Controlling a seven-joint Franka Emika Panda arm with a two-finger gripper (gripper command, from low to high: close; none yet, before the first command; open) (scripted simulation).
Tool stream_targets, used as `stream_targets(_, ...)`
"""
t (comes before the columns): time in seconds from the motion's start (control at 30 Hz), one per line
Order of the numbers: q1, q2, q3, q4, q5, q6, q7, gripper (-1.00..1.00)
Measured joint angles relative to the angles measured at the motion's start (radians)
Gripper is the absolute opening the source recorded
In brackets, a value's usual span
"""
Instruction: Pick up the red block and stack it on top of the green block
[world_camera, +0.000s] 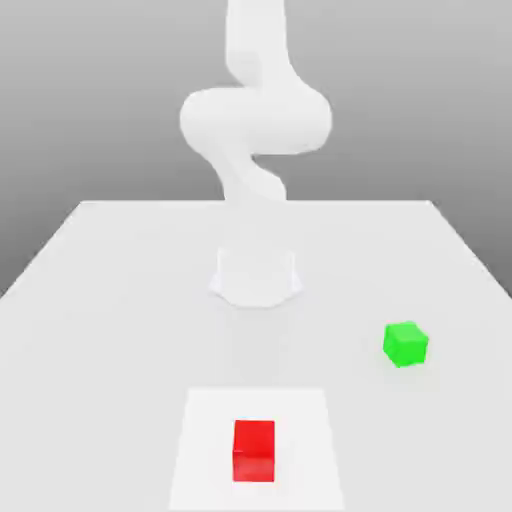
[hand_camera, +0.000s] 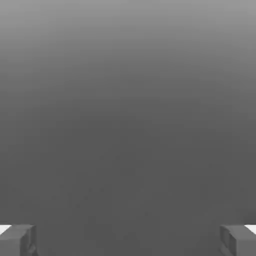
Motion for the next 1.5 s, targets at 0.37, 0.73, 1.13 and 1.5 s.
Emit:
stream_targets(0.37, -0.003, 0.405, 0.001, -0.133, -0.002, 0.188, 0.004, 0.0)
stream_targets(0.73, -0.005, 0.804, 0.0, -0.263, 0.0, 0.375, 0.006, 0.0)
stream_targets(1.13, -0.006, 1.035, 0.001, -0.244, -0.003, 0.559, 0.008, -1.0)
stream_targets(1.5, 0.111, 0.741, 0.099, -0.336, 0.106, 0.364, -0.002, -1.0)
